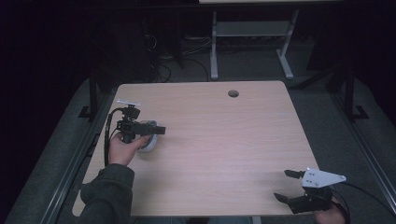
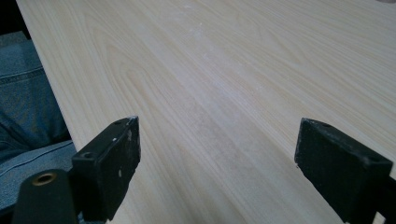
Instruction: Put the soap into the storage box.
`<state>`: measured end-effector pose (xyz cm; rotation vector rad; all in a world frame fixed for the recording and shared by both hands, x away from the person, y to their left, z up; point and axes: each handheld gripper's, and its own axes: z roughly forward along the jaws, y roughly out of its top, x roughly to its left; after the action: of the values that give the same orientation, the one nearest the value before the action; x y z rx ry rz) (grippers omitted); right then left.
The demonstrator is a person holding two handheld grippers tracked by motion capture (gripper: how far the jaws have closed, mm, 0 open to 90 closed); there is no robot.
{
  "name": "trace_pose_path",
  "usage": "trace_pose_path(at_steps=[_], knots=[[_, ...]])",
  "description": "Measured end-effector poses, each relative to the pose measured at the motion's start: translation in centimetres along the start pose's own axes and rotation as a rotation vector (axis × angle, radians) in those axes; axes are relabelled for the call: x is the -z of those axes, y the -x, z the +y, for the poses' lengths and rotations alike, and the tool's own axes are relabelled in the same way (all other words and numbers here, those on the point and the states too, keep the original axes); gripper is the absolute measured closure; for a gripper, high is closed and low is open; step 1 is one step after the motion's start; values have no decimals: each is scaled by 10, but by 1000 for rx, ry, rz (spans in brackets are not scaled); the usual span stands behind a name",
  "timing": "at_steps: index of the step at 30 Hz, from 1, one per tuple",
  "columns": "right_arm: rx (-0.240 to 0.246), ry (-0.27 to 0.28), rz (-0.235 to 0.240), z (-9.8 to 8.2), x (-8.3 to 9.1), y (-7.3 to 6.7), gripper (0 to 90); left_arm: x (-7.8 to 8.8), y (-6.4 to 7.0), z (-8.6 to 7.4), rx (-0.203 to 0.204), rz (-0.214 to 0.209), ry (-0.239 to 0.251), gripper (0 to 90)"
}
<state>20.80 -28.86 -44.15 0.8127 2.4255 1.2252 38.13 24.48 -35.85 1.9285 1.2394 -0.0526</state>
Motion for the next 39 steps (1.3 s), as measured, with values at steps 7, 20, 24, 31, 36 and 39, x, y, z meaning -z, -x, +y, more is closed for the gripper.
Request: trace_pose_path(at_steps=[7,20,24,31,36,39], knots=[[1,1,-2,0,0,0,138,-1,4,-2,-15,-19,-1,262],[-4,0,-3,0,0,1,138,-6,10,-5,-32,-44,-17,257],[-3,0,-4,-1,0,1,138,-8,14,-6,-45,-51,-19,257],[-5,-2,-3,-1,0,1,138,-11,19,-8,-60,-69,-22,256],[-6,-3,-2,-1,0,1,138,-11,22,-9,-70,-73,-24,256],[-5,-4,-2,-1,0,1,138,-11,25,-11,-76,-79,-22,256]])
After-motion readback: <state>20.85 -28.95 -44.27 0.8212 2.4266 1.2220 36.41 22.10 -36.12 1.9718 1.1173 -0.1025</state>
